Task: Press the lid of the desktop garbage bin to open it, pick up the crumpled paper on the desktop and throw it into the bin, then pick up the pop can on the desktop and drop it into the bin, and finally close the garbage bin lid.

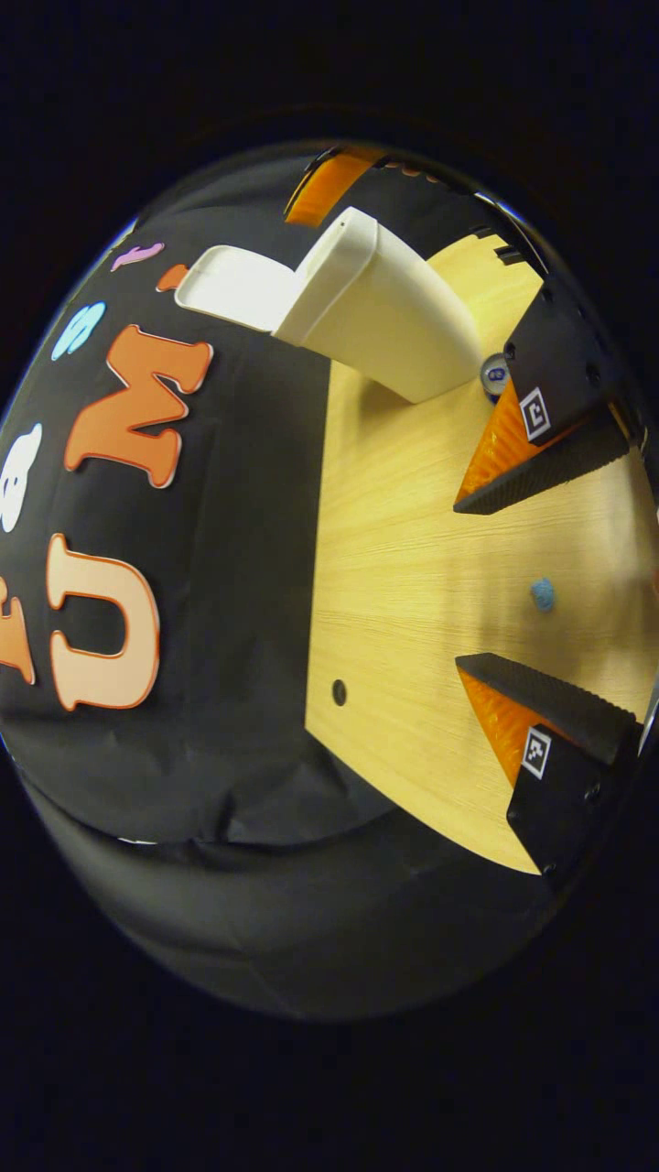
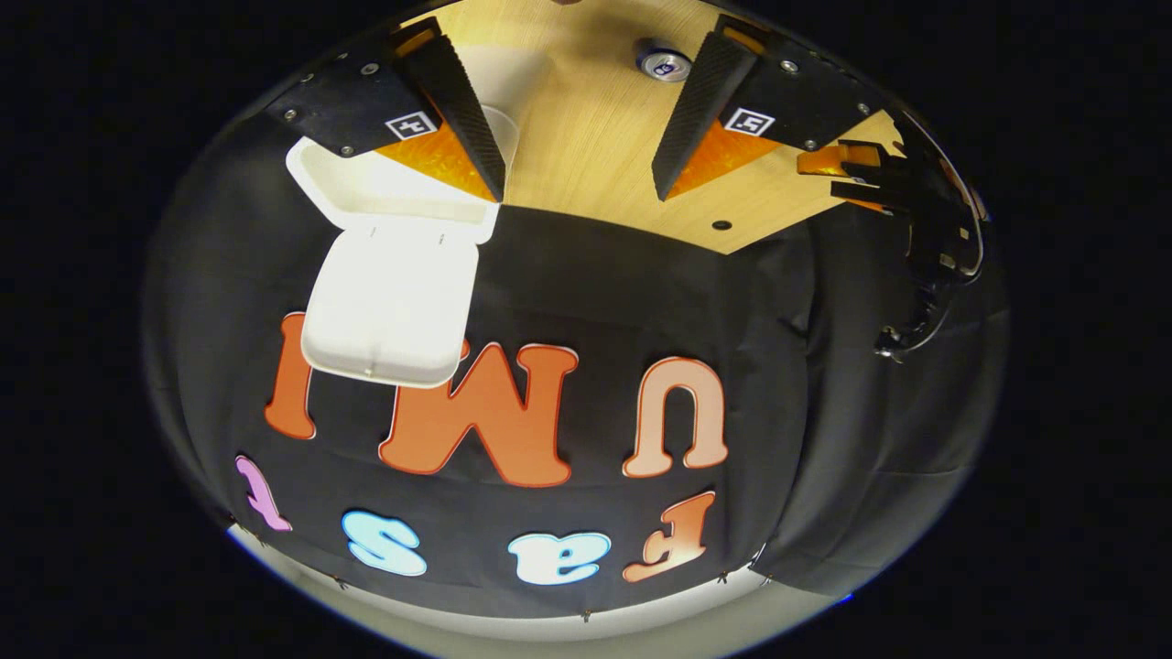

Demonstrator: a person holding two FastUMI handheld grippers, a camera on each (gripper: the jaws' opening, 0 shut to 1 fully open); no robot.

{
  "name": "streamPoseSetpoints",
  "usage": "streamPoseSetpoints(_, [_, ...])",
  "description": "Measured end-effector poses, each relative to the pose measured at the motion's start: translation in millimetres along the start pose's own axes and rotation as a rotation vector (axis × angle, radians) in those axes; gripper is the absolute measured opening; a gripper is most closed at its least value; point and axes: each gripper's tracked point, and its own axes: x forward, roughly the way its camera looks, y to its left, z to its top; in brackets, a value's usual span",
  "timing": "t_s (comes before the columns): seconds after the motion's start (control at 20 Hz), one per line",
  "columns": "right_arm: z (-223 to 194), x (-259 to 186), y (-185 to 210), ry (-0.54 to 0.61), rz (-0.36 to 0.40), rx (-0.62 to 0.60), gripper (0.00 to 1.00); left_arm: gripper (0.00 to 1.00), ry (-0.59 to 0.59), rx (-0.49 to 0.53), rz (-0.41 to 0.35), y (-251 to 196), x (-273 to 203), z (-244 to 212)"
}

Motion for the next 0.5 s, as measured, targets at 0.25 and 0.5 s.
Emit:
streamPoseSetpoints(0.25, [-47.4, -0.3, 22.8, 0.11, 0.075, -0.021, 0.99, 0.96, 0.131, -0.015, -0.016, -6.6, 20.5, -25.7])
streamPoseSetpoints(0.5, [-90.4, 4.1, 43.2, 0.206, 0.148, -0.032, 0.99, 0.97, 0.249, -0.002, -0.027, -1.0, 35.8, -66.4])
